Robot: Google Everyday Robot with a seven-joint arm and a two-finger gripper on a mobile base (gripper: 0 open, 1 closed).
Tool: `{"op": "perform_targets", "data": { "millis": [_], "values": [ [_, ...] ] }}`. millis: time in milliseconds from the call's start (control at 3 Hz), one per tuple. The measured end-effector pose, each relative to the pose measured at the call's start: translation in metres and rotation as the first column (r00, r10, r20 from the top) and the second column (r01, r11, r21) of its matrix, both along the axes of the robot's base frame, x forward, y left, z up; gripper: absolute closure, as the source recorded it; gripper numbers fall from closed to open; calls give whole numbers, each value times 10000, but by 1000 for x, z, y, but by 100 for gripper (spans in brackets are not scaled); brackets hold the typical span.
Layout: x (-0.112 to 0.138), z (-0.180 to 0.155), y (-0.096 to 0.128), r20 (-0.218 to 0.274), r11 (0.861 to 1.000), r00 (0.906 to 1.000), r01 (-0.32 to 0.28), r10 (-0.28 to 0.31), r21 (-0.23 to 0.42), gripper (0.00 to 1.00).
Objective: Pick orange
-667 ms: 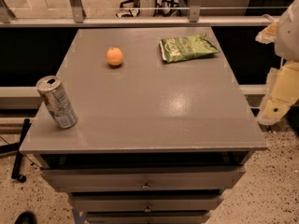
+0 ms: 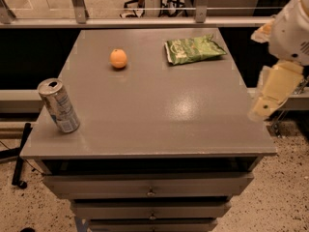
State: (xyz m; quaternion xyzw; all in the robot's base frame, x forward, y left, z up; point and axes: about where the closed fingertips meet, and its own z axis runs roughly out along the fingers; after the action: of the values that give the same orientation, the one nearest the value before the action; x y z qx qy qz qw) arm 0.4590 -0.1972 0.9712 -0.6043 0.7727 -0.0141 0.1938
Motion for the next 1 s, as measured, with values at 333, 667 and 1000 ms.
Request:
{"op": "perform_targets", "data": {
  "millis": [333,667,1000],
  "values": [
    [54,-18,51,390,9918,9988,-348,302,1231,0],
    [110,-33,105,743,9667,9967,-518,341,2506,0],
    [109,-33,104,731,9674,9967,-522,351,2479,0]
  ]
}}
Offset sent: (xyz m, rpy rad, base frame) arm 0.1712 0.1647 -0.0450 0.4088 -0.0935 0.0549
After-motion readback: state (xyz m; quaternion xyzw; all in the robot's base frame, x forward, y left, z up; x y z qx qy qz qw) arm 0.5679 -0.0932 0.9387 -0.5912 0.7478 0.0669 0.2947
